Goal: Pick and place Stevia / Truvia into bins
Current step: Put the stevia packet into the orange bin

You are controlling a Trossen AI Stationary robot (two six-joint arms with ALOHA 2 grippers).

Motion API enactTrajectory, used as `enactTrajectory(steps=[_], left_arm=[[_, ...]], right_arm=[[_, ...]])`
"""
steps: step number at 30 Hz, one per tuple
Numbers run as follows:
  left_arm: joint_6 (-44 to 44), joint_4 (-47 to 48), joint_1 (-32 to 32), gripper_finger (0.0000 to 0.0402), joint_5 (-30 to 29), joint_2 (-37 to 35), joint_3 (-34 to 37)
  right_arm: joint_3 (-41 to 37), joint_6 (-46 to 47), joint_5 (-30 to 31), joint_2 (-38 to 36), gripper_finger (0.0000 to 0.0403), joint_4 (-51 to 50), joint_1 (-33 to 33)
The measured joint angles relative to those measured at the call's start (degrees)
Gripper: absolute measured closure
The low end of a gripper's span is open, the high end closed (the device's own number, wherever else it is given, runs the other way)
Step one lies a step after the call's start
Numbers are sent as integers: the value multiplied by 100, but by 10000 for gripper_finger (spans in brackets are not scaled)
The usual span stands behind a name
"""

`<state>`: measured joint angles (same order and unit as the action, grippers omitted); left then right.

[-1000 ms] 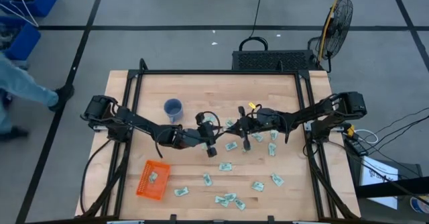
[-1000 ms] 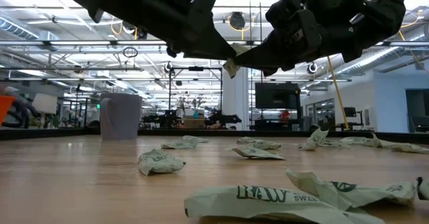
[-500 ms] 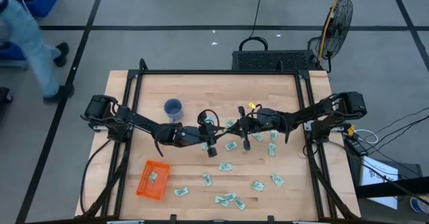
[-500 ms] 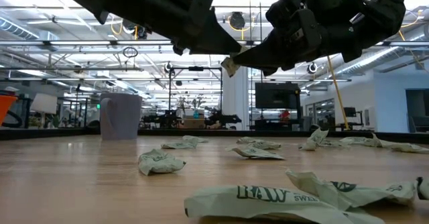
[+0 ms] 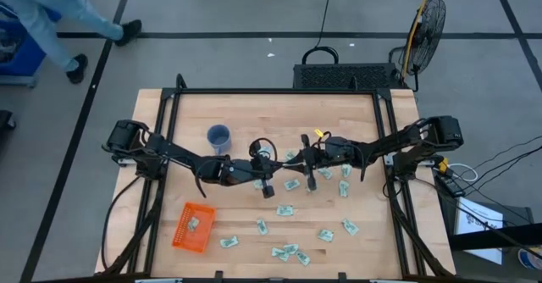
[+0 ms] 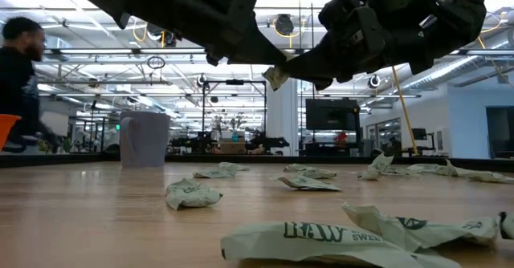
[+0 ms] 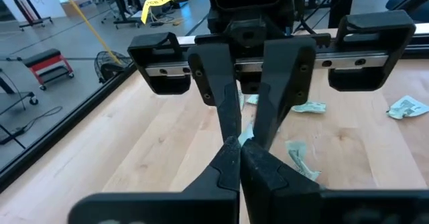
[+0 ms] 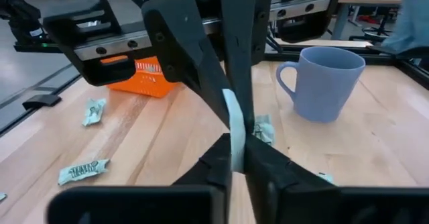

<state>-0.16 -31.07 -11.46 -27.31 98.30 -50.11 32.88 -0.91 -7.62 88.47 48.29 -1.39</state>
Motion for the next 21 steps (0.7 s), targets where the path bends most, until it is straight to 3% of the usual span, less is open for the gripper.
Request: enactTrajectory(steps=[7,13,17,21], left_arm=[[-37,113,-2,397,-40,0,0],[-364,816,-159,398,-347,-372,2],[-1040,2139,-492,399,-379,-1121,-2],[-2194,3744,-1023,397,156,-1964,-2]], right_arm=[[0,-155,1,0,289,-14,0],[0,-170,7,0,258,-57,-2],[0,-170,7,-2,254,-144,-2],[0,-170,7,-2,258,-190,-2]])
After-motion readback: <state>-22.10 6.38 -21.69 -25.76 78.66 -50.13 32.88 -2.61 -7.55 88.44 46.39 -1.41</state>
